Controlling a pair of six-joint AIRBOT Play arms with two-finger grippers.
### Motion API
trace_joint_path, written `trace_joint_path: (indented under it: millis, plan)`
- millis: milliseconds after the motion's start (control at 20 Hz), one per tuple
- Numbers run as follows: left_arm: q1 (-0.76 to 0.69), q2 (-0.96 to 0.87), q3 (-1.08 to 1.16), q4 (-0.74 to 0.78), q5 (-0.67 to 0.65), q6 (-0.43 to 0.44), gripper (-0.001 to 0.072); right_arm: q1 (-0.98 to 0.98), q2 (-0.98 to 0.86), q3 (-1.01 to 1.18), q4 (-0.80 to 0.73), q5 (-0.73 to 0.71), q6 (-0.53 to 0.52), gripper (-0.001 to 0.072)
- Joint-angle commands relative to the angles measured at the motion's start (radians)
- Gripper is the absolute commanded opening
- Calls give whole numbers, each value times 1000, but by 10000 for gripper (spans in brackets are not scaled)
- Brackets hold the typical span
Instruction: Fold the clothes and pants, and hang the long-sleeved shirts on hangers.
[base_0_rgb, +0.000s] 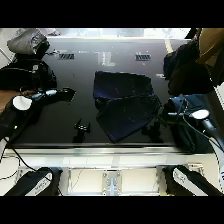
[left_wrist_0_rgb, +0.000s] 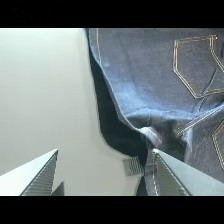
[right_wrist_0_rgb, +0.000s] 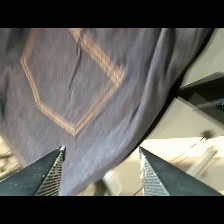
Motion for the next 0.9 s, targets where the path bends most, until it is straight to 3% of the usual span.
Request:
trace_joint_path:
  millis: [0, 350, 500, 600, 700, 800, 850]
  plan:
    - [0, -101, 103, 7, -83, 14, 662, 82, 34, -135, 108, -85, -10, 534]
    - [0, -125, 107, 1, -113, 14, 662, 329, -78, -135, 93, -257, 151, 531]
    - [0, -125, 107, 1, -129, 14, 662, 342, -127, -135, 149, -286, 152, 532]
    - [0, -125, 107, 1, -129, 14, 662, 342, -128, -135, 241, -328, 81, 516]
    - [0, -125, 107, 1, -129, 14, 662, 342, -130, -135, 292, -361, 42, 394]
    - [0, -125, 107, 0, -129, 14, 662, 342, -130, -134, 327, -369, 29, 374]
    - [0, -125, 107, 0, -129, 14, 662, 342, -130, -124, 344, -365, -4, 232]
